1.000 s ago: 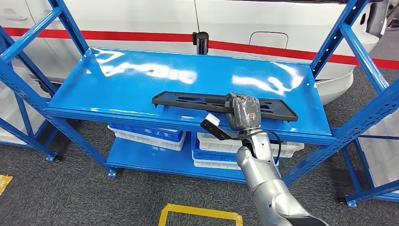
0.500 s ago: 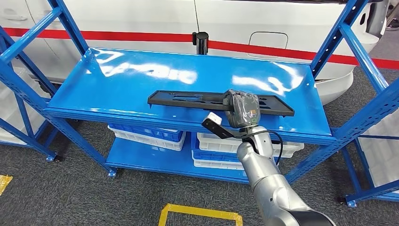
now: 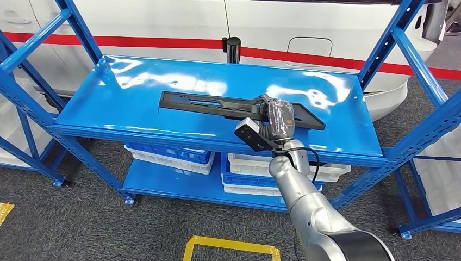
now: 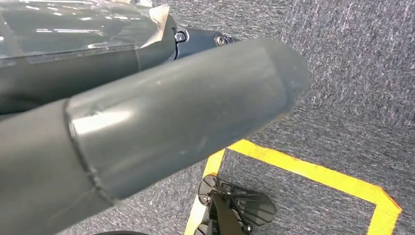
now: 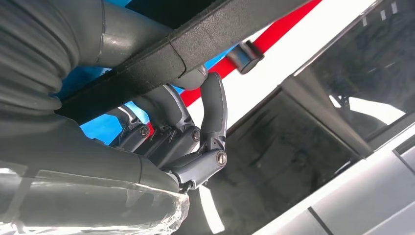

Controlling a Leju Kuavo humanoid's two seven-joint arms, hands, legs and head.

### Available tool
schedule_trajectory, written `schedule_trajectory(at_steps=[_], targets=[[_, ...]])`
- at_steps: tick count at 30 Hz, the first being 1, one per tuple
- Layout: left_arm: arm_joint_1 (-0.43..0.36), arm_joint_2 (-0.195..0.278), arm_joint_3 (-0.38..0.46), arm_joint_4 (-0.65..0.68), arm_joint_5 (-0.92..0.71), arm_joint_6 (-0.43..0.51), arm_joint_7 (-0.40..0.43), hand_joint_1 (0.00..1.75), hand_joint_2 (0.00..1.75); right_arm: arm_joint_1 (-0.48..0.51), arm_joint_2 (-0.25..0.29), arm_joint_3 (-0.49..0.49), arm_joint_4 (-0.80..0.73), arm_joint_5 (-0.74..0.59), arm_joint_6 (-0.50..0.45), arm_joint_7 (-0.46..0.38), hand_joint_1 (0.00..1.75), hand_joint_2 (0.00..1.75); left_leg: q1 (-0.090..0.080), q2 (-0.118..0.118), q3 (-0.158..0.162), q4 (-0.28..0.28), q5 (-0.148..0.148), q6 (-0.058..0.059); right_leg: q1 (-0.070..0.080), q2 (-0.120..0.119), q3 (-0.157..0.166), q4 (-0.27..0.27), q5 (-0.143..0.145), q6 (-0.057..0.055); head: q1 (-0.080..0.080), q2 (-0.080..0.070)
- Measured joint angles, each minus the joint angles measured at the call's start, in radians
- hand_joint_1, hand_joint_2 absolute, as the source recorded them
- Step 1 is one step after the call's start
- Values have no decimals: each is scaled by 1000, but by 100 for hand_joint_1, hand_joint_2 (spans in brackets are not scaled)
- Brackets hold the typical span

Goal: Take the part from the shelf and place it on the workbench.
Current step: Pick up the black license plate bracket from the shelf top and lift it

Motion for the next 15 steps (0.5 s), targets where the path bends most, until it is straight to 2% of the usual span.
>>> schedule_trajectory(at_steps=[4, 9, 11, 15], targets=[[1, -1, 9, 0, -11, 17, 19, 0, 0, 2, -23, 133, -60, -246, 62, -1, 175, 175, 0, 2, 1, 0, 0, 0, 0, 2, 0, 0, 0, 0, 0, 0], [3, -6, 15, 0, -31, 31, 31, 0, 0, 30, -85, 306, -197, -518, 165, -1, 175, 175, -1, 5, 2, 0, -1, 0, 0, 4, 1, 0, 0, 0, 0, 0], [5, -9, 15, 0, -38, 34, 32, 0, 0, 49, -113, 348, -252, -571, 187, -1, 175, 175, -1, 5, 2, 0, -1, 0, 0, 4, 1, 0, 0, 0, 0, 0], [6, -12, 15, 0, -42, 36, 33, 0, 0, 77, -148, 394, -317, -591, 198, -1, 175, 175, 0, 5, 2, 0, -1, 0, 0, 4, 1, 0, 0, 0, 0, 0]])
